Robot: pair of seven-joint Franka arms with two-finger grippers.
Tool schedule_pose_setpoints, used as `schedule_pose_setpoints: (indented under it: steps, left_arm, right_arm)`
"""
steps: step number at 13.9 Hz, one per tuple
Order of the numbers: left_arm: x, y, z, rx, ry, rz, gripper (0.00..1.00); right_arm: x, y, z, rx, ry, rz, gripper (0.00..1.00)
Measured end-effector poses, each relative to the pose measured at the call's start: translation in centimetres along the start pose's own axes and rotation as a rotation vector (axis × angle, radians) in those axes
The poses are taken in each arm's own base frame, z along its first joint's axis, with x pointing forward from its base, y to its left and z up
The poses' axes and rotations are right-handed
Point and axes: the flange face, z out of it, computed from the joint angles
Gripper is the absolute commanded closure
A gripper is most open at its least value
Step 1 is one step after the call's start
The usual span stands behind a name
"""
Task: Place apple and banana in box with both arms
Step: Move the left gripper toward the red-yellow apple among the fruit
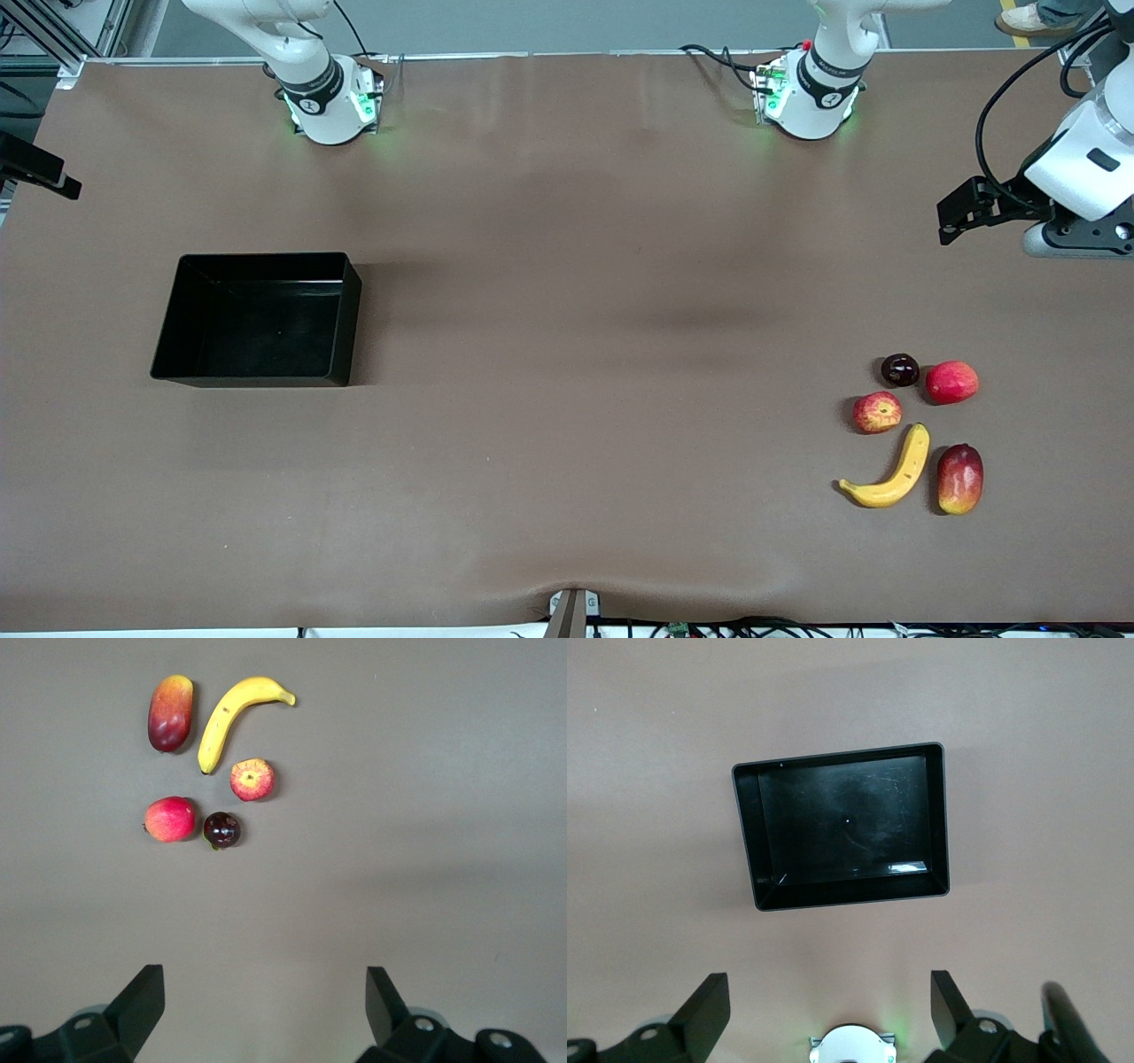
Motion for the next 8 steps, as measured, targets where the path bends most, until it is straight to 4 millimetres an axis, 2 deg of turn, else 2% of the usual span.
schedule_pose_setpoints:
  steps: [6, 8]
  left_arm:
    - [0.1, 0.0, 0.1, 0.000, -0.001, -0.003, 0.00]
    - [0.7, -0.3, 1.1, -0.001, -0.013, -0.007, 0.00]
  right_arm:
    - [0.0, 0.1, 0.0, 0.000, 0.005, 0.002, 0.00]
    - [0.1, 0.1, 0.0, 0.000, 0.005, 0.002, 0.00]
